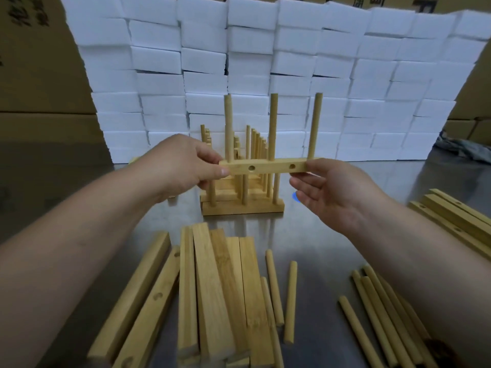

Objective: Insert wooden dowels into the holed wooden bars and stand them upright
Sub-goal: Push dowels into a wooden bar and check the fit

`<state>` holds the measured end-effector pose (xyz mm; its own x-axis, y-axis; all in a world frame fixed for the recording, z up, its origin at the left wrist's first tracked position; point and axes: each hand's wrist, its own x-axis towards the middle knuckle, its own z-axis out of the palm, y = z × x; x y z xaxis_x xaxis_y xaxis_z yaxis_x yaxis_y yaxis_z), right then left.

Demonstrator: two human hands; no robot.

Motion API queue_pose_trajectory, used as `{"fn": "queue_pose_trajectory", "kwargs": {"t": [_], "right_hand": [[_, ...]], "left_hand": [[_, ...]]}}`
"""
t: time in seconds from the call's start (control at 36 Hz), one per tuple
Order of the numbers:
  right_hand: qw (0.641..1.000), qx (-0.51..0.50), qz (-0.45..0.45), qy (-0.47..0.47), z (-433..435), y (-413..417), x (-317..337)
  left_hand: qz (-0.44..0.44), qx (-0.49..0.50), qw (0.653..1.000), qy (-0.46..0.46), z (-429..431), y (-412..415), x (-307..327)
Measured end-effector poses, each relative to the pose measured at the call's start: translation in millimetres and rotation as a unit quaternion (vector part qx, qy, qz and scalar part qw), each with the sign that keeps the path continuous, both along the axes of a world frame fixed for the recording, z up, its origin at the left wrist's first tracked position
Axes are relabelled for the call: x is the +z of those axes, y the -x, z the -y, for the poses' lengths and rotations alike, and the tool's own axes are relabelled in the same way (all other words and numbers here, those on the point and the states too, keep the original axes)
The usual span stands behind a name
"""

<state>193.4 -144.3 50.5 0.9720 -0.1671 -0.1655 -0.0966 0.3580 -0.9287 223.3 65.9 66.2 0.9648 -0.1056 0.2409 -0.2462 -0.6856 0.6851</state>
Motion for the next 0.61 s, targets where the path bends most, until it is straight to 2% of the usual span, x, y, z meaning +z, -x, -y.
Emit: {"fn": "queue_pose_trajectory", "kwargs": {"t": [0.11, 0.28, 0.44, 0.61], "right_hand": [[0.997, 0.021, -0.046, 0.056, 2.5, -4.6, -7.7], [0.983, 0.074, -0.099, 0.132, 1.9, -8.4, -14.9], [0.966, 0.113, -0.143, 0.184, 1.3, -7.3, -20.3], [0.964, 0.117, -0.142, 0.193, 0.9, -9.3, -23.3]], "left_hand": [[-0.074, -0.014, 0.996, -0.047, -16.4, -10.1, -4.8], [-0.144, -0.03, 0.975, -0.167, -29.1, -18.4, -18.1], [-0.151, -0.026, 0.96, -0.233, -28.0, -23.3, -28.3], [-0.156, -0.028, 0.949, -0.271, -22.0, -24.5, -40.2]]}}
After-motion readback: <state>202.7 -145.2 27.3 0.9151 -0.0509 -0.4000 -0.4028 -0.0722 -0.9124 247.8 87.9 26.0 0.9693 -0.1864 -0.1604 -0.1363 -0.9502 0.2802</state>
